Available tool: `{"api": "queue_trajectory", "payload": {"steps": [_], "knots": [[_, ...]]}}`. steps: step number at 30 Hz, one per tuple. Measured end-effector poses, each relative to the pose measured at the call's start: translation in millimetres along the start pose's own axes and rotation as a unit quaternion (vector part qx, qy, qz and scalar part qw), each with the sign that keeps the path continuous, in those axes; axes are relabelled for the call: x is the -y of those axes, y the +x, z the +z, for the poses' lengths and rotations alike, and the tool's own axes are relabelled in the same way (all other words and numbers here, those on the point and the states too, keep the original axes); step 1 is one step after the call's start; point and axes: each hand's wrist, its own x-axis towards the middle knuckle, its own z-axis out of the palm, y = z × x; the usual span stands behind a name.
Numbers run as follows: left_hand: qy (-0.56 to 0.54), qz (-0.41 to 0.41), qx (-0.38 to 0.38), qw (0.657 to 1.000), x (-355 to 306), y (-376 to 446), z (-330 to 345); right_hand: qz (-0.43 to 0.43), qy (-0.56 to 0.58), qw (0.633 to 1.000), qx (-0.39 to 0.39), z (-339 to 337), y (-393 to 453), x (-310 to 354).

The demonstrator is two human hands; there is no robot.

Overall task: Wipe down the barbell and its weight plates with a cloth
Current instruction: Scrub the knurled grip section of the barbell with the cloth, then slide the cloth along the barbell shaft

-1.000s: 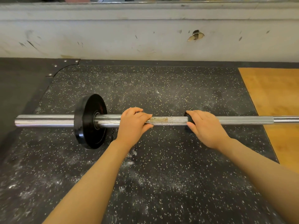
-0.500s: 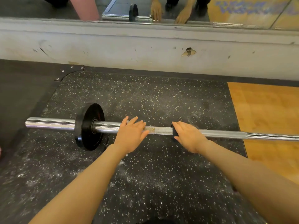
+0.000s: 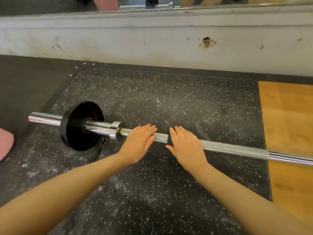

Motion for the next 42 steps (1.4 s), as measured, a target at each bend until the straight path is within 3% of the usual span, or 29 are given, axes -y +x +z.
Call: {"api": "queue_trajectory", "payload": {"steps": [7, 10, 19, 29, 35, 42], "knots": [[-0.04, -0.106, -0.177, 0.978, -27, 5, 31, -0.011, -0.042, 0.999, 0.011, 3, -8, -13], [-0.043, -0.121, -0.221, 0.967, -32, 8, 39, -0.015, -0.048, 0.999, 0.001, 0, -21, -32], [-0.008, -0.124, -0.203, 0.971, -33, 2, 42, 0.034, -0.047, 0.998, -0.005, -10, -72, -90], [-0.016, -0.124, -0.219, 0.968, -41, -13, 43, 0.006, 0.005, 1.0, 0.004, -16, -72, -78], [-0.029, -0.116, -0.213, 0.97, -39, -34, 49, -0.019, 0.05, 0.997, 0.058, -23, -72, -61], [-0.029, -0.106, -0.219, 0.97, -43, -80, 61, -0.039, 0.043, 0.998, 0.002, -27, -104, -44]]}}
